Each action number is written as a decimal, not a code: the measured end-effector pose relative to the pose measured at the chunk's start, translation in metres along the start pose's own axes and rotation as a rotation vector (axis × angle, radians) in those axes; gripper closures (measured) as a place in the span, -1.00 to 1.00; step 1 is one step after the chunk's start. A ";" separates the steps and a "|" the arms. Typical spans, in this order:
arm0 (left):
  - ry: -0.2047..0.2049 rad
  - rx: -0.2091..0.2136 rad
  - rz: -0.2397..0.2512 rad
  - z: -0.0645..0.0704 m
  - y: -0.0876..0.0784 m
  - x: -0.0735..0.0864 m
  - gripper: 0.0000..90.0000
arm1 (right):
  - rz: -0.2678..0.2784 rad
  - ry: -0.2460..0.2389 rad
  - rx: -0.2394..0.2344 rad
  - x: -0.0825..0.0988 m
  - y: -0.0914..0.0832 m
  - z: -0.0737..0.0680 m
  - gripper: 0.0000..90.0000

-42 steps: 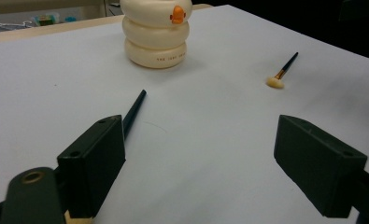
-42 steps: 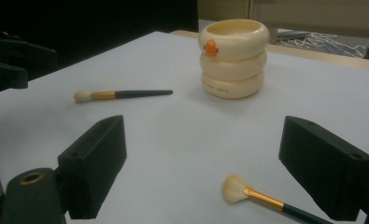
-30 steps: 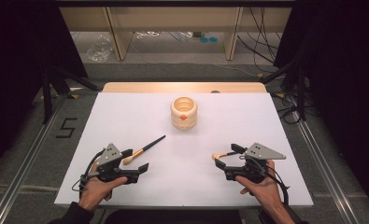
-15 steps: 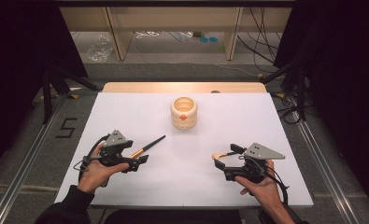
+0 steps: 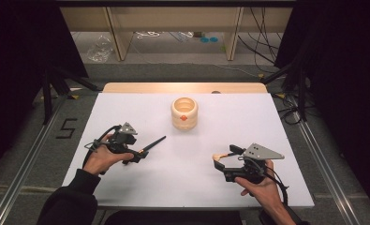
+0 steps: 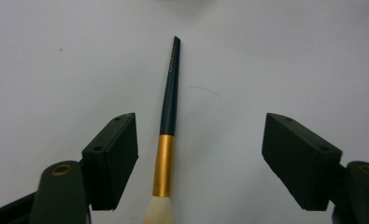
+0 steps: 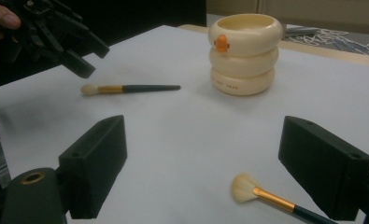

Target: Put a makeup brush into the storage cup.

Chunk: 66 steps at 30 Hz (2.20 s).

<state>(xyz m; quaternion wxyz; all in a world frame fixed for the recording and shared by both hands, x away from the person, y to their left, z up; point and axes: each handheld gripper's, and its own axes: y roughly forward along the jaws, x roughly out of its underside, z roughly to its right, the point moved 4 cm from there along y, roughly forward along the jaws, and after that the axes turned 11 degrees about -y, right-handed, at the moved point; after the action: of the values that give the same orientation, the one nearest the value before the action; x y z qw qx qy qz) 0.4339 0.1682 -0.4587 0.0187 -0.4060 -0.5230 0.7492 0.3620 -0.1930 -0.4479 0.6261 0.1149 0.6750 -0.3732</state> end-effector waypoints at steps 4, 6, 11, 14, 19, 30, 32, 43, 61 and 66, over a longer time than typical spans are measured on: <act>0.022 -0.023 -0.032 -0.007 0.009 -0.004 -0.25 | -0.002 -0.014 0.010 0.000 0.000 0.001 -0.64; 0.014 -0.020 -0.058 -0.008 0.013 -0.006 -0.23 | -0.008 -0.004 -0.001 0.000 0.000 0.000 -0.64; 0.028 -0.017 -0.121 -0.009 0.020 -0.008 -0.12 | 0.001 -0.025 0.011 0.000 0.000 0.001 -0.64; 0.046 0.000 -0.153 -0.011 0.024 -0.007 -0.06 | -0.011 -0.026 0.005 0.001 0.000 0.001 -0.63; 0.041 -0.014 -0.188 -0.016 0.032 -0.006 0.03 | -0.054 -0.014 -0.002 0.001 -0.002 0.000 -0.63; 0.042 -0.028 -0.278 -0.022 0.043 -0.006 0.23 | -0.017 -0.026 -0.009 0.001 0.002 0.000 -0.62; 0.044 -0.026 -0.279 -0.022 0.042 -0.008 0.24 | -0.017 -0.025 -0.009 0.001 0.002 0.000 -0.62; 0.052 -0.011 -0.327 -0.025 0.044 -0.008 0.38 | -0.032 -0.011 -0.024 0.001 0.001 -0.001 -0.62; 0.098 -0.012 -0.408 -0.025 0.054 -0.013 0.66 | -0.037 -0.006 -0.035 0.002 0.002 -0.003 -0.62; 0.098 -0.007 -0.445 -0.027 0.056 -0.015 0.69 | -0.038 -0.006 -0.038 0.002 0.002 -0.003 -0.61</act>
<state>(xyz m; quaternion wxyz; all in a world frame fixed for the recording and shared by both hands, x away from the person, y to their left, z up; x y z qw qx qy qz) 0.4832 0.1563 -0.4977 0.2076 -0.3167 -0.6009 0.7040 0.3607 -0.1899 -0.4505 0.6230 0.0889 0.6821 -0.3725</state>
